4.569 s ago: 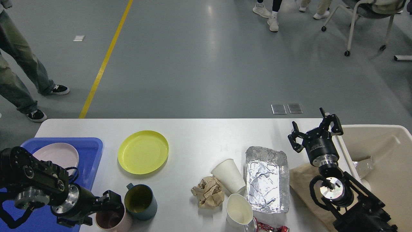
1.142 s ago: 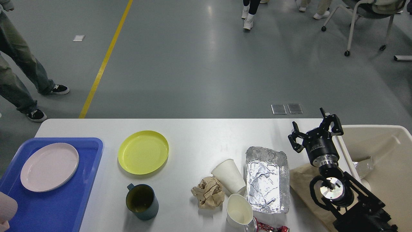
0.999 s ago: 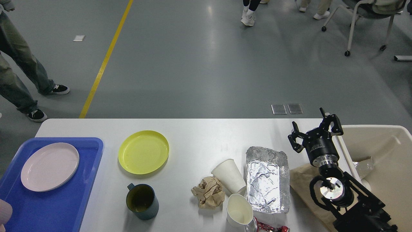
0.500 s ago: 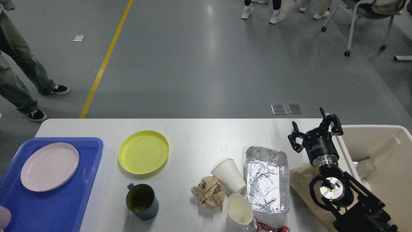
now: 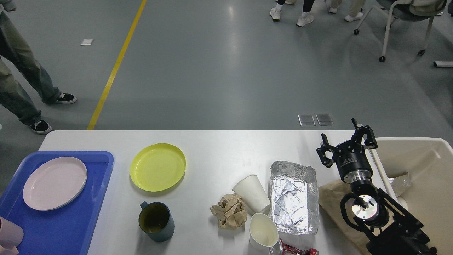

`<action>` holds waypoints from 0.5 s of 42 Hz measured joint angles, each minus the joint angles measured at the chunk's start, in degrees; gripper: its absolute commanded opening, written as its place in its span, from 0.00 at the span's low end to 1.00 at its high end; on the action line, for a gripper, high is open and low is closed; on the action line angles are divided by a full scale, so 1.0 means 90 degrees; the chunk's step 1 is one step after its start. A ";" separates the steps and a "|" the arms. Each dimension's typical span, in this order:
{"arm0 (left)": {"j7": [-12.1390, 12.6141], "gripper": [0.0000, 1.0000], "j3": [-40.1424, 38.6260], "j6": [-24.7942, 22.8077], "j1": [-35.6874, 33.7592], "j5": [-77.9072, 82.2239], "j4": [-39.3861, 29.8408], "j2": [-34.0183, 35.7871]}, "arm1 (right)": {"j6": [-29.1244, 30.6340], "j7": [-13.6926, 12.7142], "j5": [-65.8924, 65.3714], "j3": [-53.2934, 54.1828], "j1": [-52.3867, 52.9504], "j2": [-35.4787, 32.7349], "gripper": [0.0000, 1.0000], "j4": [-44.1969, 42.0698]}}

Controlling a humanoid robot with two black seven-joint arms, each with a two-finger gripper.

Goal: Tidy desktop
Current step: 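Release the pink mug and raise the left gripper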

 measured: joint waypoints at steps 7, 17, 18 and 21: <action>0.0010 0.78 -0.0003 0.0005 0.0000 -0.0001 -0.0033 0.0009 | 0.0000 0.0000 -0.0003 0.0000 0.0000 0.0004 1.00 0.0000; -0.0012 0.95 0.0184 -0.0174 -0.0225 -0.0001 -0.0181 0.0072 | 0.0000 0.0000 -0.0005 0.0001 0.0000 0.0002 1.00 0.0000; -0.0010 0.95 0.0235 -0.0202 -0.0302 -0.0004 -0.0192 0.0081 | 0.0000 0.0000 -0.0005 0.0001 0.0000 0.0002 1.00 0.0000; 0.0016 0.95 0.0520 -0.0324 -0.0648 -0.0005 -0.0248 0.0091 | 0.0000 0.0000 -0.0005 0.0004 0.0000 0.0003 1.00 0.0000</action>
